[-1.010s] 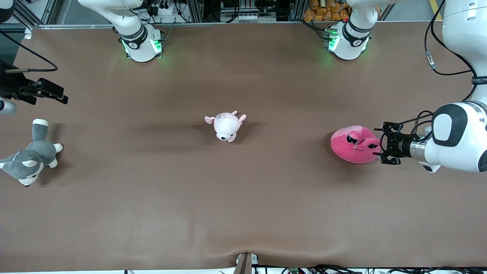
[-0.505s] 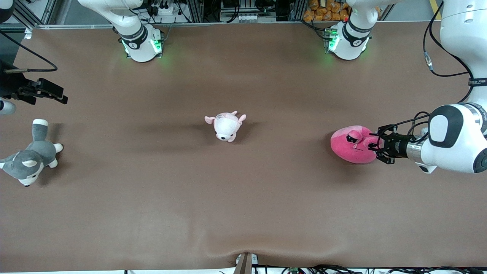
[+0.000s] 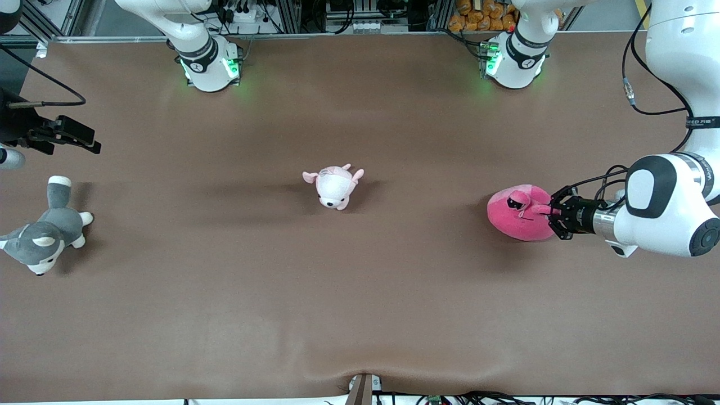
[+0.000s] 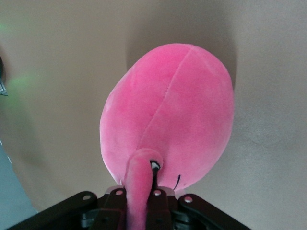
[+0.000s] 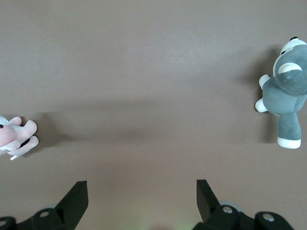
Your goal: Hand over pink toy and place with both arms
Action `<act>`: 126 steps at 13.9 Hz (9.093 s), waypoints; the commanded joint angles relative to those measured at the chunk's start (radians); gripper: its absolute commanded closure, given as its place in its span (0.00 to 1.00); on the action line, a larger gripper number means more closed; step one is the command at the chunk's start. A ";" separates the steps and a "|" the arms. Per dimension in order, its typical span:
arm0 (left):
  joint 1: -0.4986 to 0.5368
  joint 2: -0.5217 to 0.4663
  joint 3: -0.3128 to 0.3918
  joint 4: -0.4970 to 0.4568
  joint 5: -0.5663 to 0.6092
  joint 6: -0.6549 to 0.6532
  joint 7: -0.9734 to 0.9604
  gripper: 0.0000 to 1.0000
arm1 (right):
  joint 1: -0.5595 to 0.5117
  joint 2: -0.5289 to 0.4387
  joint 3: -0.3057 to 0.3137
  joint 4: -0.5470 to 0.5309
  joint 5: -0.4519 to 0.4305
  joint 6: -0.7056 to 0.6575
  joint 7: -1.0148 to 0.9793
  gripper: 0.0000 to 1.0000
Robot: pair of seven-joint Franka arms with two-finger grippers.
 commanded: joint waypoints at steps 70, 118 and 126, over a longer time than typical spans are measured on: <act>-0.216 -0.043 -0.470 0.295 -0.152 0.448 -1.019 0.00 | 0.136 0.348 0.005 0.021 1.029 0.131 0.914 1.00; -0.243 -0.673 0.137 -0.110 0.256 -0.095 1.268 0.00 | 0.028 0.109 -0.048 0.032 0.052 0.043 -0.117 0.00; -0.115 -0.619 0.033 -0.064 0.251 -0.098 1.256 0.00 | -0.011 -0.042 -0.067 -0.066 0.033 0.006 -0.177 0.00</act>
